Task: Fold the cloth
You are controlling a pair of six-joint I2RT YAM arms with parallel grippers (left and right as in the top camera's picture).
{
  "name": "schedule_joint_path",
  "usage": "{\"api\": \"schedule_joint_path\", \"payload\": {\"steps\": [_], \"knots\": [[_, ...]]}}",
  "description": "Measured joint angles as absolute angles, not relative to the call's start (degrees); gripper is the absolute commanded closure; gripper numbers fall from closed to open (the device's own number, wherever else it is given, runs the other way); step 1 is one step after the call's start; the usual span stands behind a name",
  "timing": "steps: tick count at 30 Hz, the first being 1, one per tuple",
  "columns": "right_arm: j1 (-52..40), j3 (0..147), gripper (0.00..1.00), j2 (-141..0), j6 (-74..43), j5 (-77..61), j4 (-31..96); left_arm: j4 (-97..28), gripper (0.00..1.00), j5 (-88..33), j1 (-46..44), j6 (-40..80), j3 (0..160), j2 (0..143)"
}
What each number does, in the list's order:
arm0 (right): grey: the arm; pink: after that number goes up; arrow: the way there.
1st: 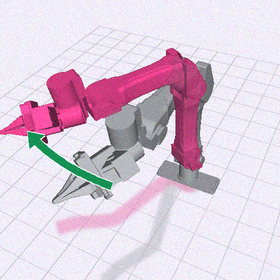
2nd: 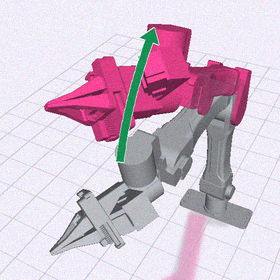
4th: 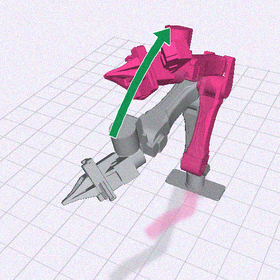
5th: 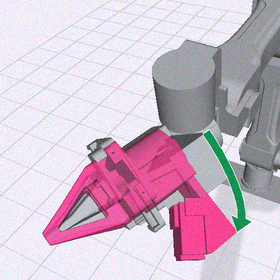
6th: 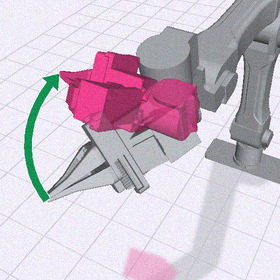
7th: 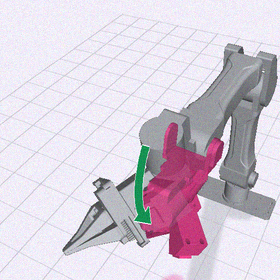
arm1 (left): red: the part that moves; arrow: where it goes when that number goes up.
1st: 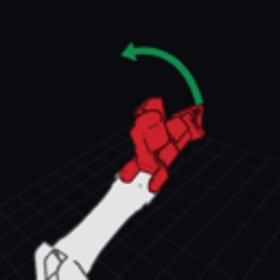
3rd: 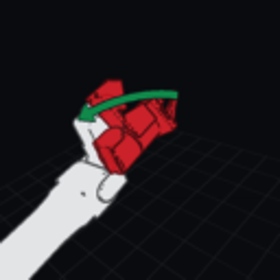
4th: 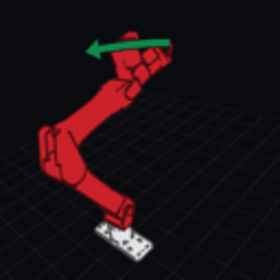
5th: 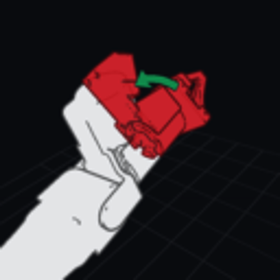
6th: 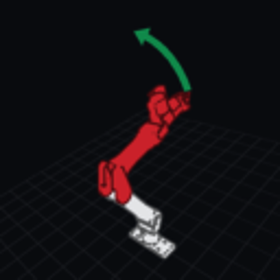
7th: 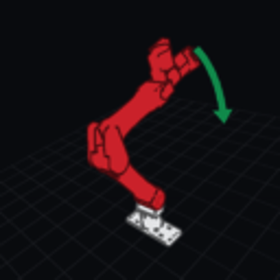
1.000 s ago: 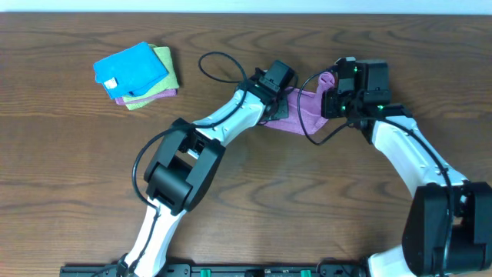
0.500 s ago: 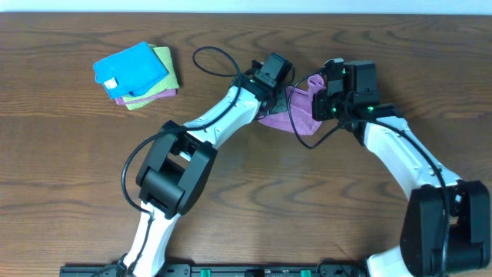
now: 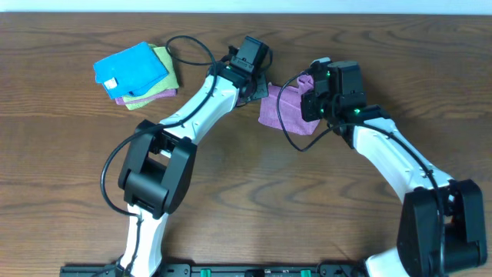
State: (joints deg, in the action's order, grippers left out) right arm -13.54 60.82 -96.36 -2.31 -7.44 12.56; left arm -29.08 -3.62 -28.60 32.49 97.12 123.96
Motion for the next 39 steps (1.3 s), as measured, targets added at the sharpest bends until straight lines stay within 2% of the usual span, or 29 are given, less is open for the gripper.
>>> {"api": "schedule_joint_path", "payload": {"steps": [39], "knots": [[-23.0,65.8,0.99,-104.7,-2.5,-6.1,11.5,-31.3,0.94,-1.0,-22.9,31.4,97.1,120.7]]}}
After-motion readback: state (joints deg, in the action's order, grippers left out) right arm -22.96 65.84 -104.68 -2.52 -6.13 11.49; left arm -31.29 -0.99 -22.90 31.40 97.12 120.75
